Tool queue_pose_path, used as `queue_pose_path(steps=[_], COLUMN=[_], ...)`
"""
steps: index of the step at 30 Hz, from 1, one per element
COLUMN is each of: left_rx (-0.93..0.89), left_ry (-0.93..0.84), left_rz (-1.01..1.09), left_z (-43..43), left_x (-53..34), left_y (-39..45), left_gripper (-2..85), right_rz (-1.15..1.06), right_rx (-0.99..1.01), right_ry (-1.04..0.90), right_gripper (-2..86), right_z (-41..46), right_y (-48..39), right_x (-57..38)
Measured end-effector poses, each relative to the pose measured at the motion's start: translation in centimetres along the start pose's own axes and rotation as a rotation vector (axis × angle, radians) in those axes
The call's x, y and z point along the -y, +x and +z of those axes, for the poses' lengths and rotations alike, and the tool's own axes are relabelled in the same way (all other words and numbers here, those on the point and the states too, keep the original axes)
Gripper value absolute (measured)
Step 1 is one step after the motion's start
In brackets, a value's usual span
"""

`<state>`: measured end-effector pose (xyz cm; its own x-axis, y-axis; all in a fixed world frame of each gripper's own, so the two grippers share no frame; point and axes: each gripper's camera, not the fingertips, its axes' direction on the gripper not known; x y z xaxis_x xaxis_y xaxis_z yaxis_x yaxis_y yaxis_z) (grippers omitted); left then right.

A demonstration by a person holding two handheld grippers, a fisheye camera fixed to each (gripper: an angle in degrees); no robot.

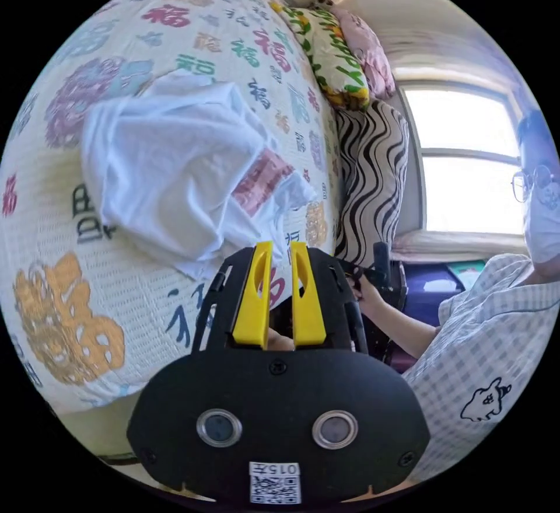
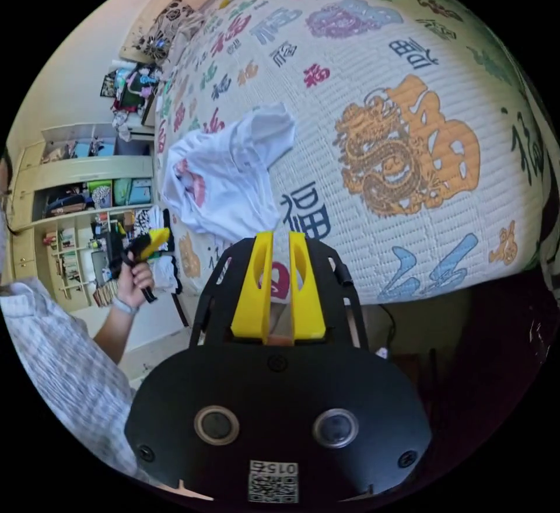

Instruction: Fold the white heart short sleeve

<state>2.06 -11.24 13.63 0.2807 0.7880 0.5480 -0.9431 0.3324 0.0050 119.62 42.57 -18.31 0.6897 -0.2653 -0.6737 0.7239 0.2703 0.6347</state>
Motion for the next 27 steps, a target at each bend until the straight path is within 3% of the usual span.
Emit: queue_pose_path(steps=[6,8,10,15,23,27], left_rx=[0.051,0.065,0.069,0.106,0.318,0.353], left_ry=[-0.155,-0.205,-0.237,-0.356,-0.756,-0.864], left_rz=[0.269,0.356,0.41,0.575,0.93,1.034], left_z=[5.6,8.2,10.3,16.3,30.5,36.1], left_x=[6.9,9.1,10.3,12.3,12.1,10.3], left_y=[5.5,7.9,9.8,15.1,21.9,22.9], left_gripper=[5.5,5.5,5.5,5.7,9.4,11.3], right_rz=[-0.097,-0.067,-0.028,0.072,0.188,0.242], right_rx=[-0.029,0.047,0.0,0.064,0.147,0.174], right_ry=[-0.068,-0.08,-0.122,-0.053,-0.066,-0.061], right_gripper=[8.0,6.1,3.6,0.3,-0.5,-0.5], right_z=[4.3,5.7,6.7,4.2,-2.7,-4.4], right_y=[-1.5,-2.2,-2.8,-2.1,0.3,0.3], right_x=[-0.7,-0.6,-0.8,-3.9,-14.8,-18.4])
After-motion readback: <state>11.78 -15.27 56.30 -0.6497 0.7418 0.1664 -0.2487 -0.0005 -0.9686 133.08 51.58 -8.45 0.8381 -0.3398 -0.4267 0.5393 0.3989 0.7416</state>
